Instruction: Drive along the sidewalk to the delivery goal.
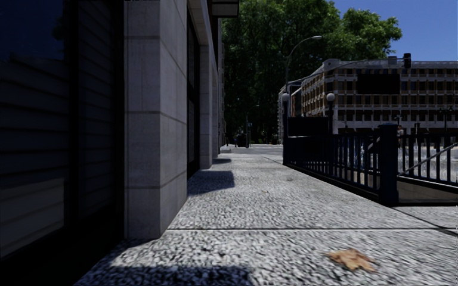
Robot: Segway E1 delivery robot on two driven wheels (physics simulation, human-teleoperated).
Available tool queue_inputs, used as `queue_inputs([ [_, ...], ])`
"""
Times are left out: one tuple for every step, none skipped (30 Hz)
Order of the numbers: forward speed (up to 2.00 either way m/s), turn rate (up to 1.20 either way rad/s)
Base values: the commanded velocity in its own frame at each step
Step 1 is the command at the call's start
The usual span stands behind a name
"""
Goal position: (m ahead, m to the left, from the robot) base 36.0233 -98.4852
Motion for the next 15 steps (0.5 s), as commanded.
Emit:
queue_inputs([
  [2.00,0.00],
  [2.00,0.00],
  [2.00,0.00],
  [2.00,0.00],
  [2.00,0.00],
  [2.00,0.00],
  [2.00,0.00],
  [2.00,0.00],
  [2.00,0.00],
  [2.00,0.00],
  [2.00,0.00],
  [2.00,0.00],
  [2.00,0.00],
  [2.00,0.00],
  [2.00,0.00],
])
